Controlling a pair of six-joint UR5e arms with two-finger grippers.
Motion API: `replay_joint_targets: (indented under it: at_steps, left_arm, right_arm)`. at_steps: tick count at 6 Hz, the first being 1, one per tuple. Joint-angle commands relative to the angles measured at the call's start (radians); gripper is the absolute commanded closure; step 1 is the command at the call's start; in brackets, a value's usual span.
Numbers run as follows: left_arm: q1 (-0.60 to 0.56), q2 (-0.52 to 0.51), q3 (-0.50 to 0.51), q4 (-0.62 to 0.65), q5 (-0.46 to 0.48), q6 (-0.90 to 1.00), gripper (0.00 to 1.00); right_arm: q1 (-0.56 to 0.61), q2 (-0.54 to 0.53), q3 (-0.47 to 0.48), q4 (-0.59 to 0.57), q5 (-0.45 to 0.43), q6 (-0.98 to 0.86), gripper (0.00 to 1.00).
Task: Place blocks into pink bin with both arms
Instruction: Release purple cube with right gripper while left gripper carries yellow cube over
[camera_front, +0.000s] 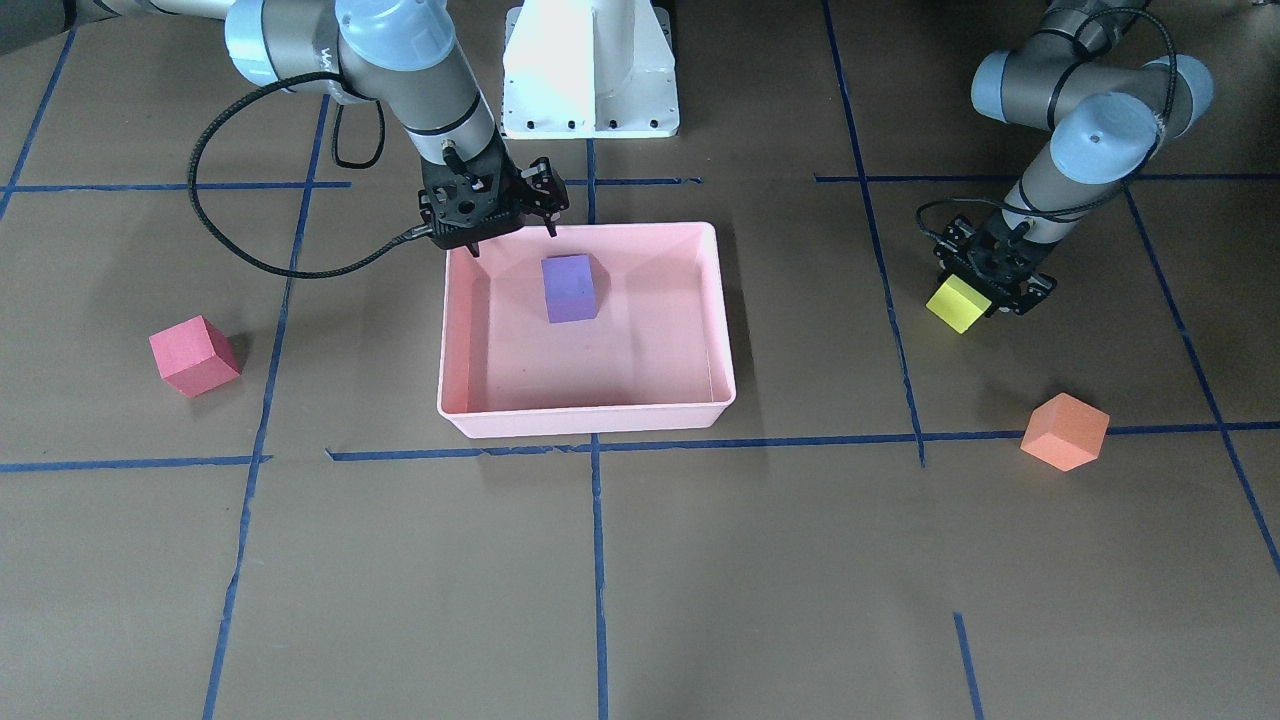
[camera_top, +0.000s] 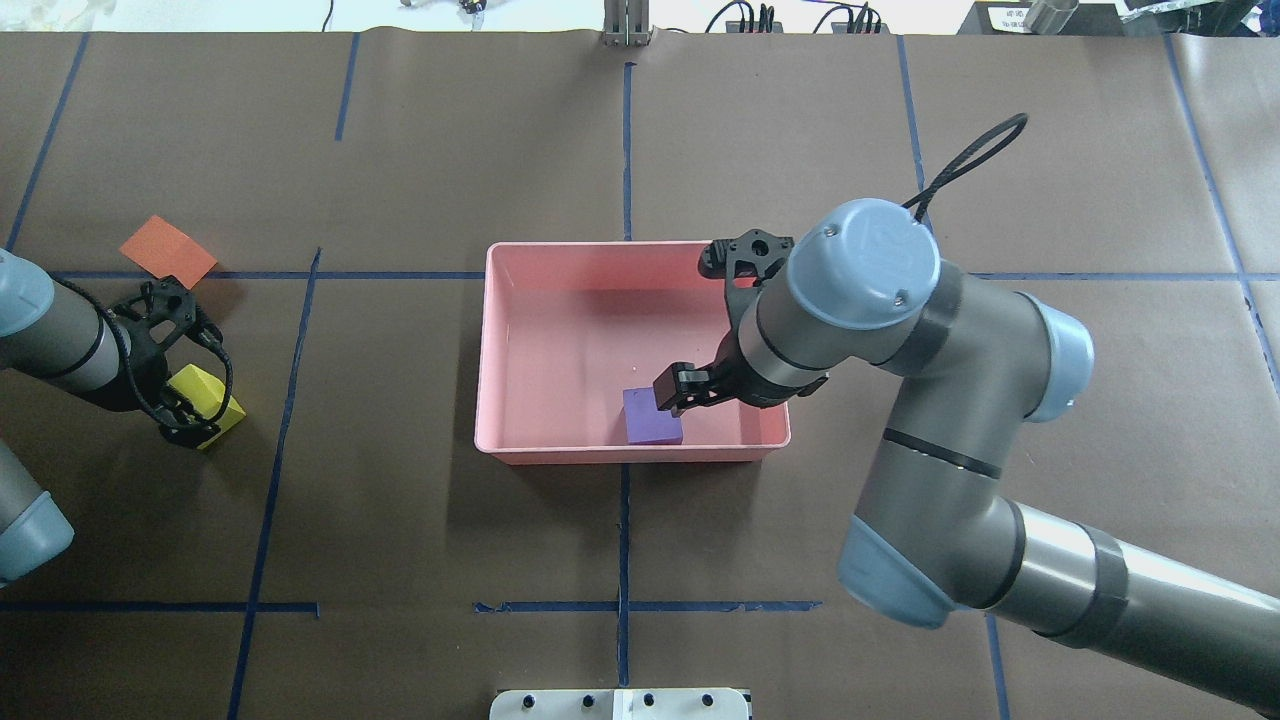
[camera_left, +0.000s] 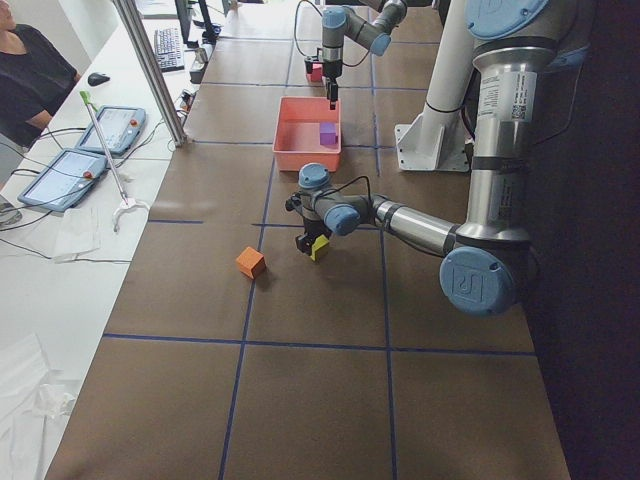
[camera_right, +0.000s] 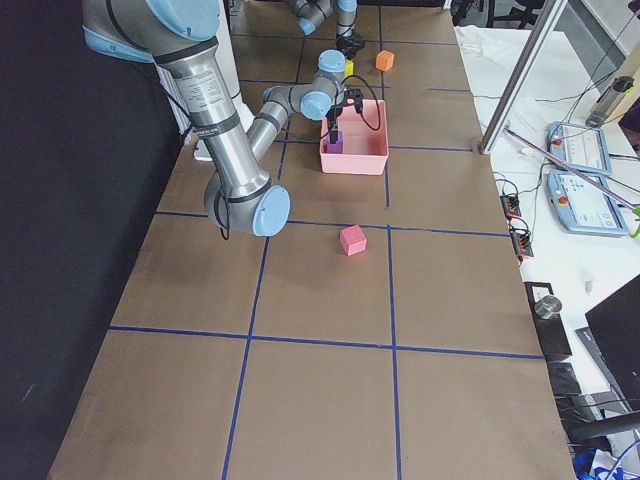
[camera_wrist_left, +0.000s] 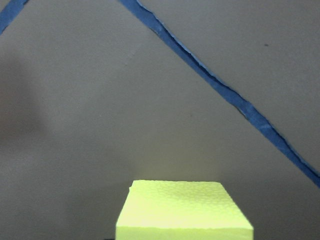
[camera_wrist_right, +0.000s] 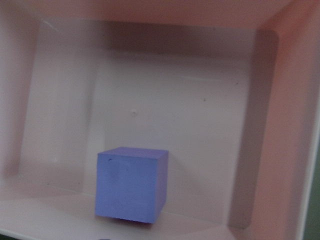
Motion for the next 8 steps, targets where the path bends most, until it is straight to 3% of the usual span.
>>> replay_joint_targets:
  at_steps: [1,2,3,5,6,7,8]
  left_arm:
    - [0.001,-0.045,-0.121,-0.034,-0.035,-0.299,0.75]
    - [0.004,-0.167,-0.172,-0.026,-0.033,-0.496,0.75]
    - [0.021,-0.334,-0.156,-0.02,-0.032,-0.666,0.74]
    - [0.14,-0.528,-0.05,-0.023,0.009,-0.885,0.73]
    - [0.195,-0.53,-0.006,-0.031,0.098,-0.877,0.23]
    - [0.22,-0.527,-0.002,-0.031,0.15,-0.864,0.0]
    - [0.221,-0.526,-0.01,-0.029,0.149,-0.864,0.0]
  right_arm:
    - [0.122,-0.199,0.175,-0.007,0.071,0.015,0.0]
    - [0.234,-0.278,0.188,-0.002,0.168,-0.015,0.0]
    - [0.302,-0.347,0.188,-0.001,0.202,-0.149,0.0]
    - [0.386,-0.438,0.167,0.001,0.187,-0.294,0.0]
    - [0.4,-0.447,0.13,0.001,0.184,-0.351,0.0]
    - [0.397,-0.446,0.097,0.002,0.173,-0.37,0.0]
    - [0.394,-0.44,0.074,0.007,0.141,-0.368,0.0]
